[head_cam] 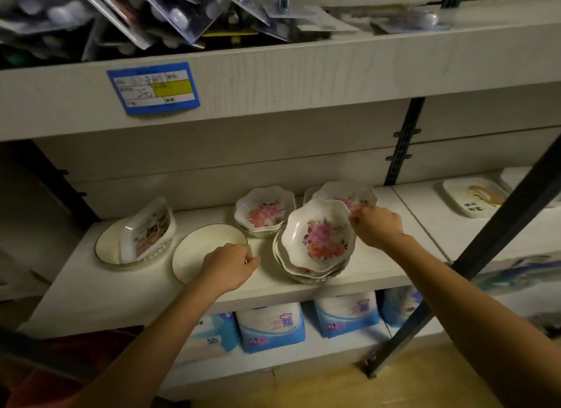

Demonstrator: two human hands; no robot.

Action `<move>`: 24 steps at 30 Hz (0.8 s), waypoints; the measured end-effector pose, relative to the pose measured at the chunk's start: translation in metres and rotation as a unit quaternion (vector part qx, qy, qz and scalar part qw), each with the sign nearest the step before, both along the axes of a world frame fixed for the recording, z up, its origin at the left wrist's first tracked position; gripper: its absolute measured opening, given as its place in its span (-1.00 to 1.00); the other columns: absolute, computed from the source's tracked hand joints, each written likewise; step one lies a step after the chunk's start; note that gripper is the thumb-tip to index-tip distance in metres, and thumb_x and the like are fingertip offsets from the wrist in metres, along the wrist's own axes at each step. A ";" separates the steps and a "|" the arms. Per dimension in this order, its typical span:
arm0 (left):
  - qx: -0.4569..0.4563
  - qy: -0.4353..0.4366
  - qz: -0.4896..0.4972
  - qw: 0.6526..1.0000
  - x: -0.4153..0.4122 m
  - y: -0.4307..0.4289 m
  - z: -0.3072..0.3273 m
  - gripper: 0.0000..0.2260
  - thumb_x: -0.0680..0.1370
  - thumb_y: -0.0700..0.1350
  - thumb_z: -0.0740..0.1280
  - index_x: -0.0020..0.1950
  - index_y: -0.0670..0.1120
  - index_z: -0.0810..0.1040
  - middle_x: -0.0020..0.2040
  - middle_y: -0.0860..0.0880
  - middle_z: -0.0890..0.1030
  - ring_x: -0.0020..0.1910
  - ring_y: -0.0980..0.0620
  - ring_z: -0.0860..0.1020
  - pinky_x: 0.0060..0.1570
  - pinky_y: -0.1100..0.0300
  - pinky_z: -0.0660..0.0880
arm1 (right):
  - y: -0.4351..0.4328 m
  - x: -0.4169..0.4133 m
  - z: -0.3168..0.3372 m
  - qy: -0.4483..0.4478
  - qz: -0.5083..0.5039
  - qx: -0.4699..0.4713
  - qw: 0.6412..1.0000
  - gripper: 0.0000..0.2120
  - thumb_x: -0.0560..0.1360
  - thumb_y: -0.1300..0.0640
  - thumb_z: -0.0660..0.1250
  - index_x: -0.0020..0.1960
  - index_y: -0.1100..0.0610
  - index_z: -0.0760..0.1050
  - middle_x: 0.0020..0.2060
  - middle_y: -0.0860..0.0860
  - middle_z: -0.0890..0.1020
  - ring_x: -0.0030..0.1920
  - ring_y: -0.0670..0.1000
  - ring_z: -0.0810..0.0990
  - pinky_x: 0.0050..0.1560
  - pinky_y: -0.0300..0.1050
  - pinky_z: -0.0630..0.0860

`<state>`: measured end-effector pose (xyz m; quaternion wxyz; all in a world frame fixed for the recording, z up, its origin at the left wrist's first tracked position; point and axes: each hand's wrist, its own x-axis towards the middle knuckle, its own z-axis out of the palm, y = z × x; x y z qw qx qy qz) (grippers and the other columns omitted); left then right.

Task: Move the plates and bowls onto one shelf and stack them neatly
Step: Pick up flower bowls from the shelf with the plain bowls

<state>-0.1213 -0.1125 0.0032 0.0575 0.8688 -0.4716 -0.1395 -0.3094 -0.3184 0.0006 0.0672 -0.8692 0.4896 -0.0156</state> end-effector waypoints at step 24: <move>0.093 0.032 0.045 0.994 -0.004 -0.087 -0.044 -0.70 0.52 -0.02 0.21 0.12 -0.19 0.51 0.12 -0.17 0.58 0.11 -0.14 0.54 0.05 0.06 0.48 | 0.030 -0.137 0.013 -0.054 -0.162 0.081 0.982 -0.65 0.61 0.00 0.07 -0.23 0.07 0.50 -0.35 -0.01 0.57 -0.27 0.02 0.59 -0.18 -0.02 0.59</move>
